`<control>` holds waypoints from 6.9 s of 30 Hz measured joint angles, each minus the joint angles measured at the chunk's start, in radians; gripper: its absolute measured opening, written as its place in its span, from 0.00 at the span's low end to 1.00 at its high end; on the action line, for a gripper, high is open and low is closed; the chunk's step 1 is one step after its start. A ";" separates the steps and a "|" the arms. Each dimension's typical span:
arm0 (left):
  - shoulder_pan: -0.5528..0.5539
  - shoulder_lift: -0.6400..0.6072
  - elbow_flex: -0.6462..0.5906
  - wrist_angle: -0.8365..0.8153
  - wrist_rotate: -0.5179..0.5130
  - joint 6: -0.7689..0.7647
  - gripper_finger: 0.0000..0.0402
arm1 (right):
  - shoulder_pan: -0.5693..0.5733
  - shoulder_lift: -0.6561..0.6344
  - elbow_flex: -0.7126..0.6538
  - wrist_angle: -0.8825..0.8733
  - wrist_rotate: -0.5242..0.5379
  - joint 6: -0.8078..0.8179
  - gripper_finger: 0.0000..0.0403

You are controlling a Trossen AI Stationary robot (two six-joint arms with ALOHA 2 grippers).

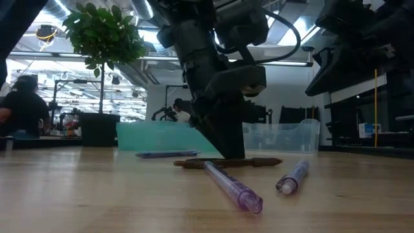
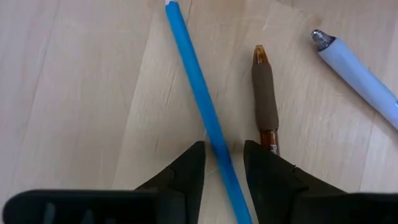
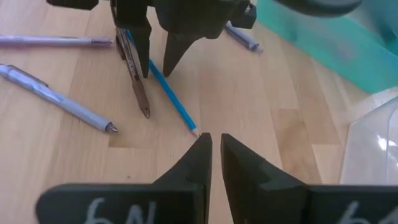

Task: Sort pens & pencils
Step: Put the blue pencil into the blue bin

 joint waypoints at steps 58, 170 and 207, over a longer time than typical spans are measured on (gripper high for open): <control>-0.010 -0.124 -0.013 -0.128 -0.025 0.206 0.02 | 0.000 0.000 -0.053 0.001 -0.002 0.041 0.09; 0.476 -0.841 -0.847 0.681 -0.316 0.263 0.02 | 0.016 0.007 -0.068 0.029 0.034 0.055 0.09; 0.597 -0.466 -0.332 -0.081 -0.102 0.379 0.05 | 0.010 0.007 -0.067 0.045 0.031 0.008 0.09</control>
